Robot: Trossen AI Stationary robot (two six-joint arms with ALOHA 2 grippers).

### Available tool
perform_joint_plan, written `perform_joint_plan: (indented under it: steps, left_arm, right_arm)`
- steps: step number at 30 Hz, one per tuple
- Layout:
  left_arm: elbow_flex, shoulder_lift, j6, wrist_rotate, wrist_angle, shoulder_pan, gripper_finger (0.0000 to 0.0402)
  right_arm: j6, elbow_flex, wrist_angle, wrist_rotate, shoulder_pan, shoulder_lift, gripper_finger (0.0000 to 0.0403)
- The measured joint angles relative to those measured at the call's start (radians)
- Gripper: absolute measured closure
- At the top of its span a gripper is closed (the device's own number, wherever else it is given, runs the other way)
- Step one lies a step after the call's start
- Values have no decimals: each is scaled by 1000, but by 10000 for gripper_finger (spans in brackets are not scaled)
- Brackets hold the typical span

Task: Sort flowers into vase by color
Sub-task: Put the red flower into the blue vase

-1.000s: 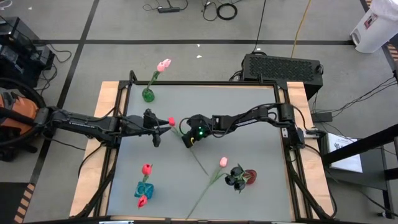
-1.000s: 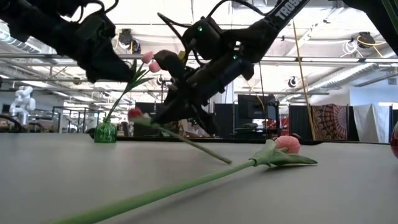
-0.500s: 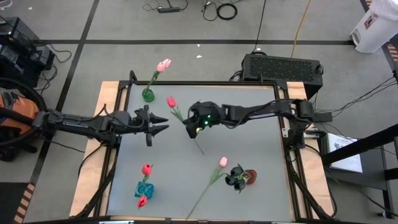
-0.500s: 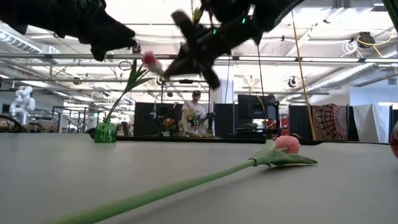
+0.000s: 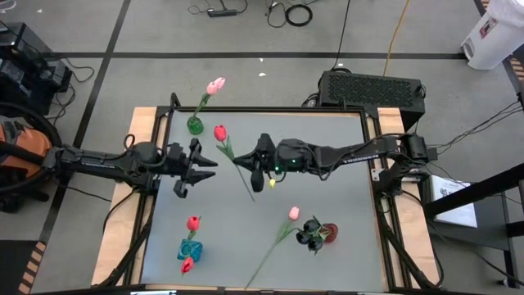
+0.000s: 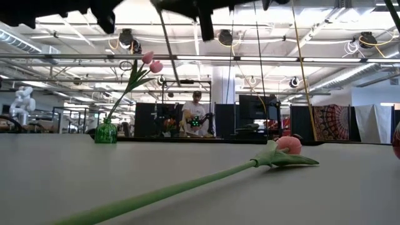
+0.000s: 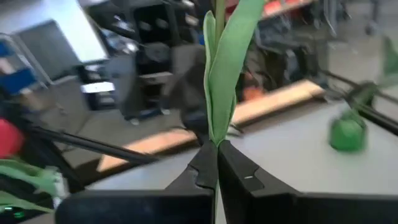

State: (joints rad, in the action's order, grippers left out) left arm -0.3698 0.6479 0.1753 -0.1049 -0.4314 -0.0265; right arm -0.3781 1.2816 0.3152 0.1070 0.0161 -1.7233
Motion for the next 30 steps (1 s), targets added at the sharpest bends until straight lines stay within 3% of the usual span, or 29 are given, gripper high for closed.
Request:
perform_joint_plan:
  steps: [4, 30]
  left_arm:
    - [0, 0, 0, -52, -44, 0, 256]
    - [0, 247, 2, -52, -380, 0, 256]
  right_arm:
    - [34, 0, 53, 0, 30, 0, 402]
    - [33, 0, 108, 1, 89, -40, 402]
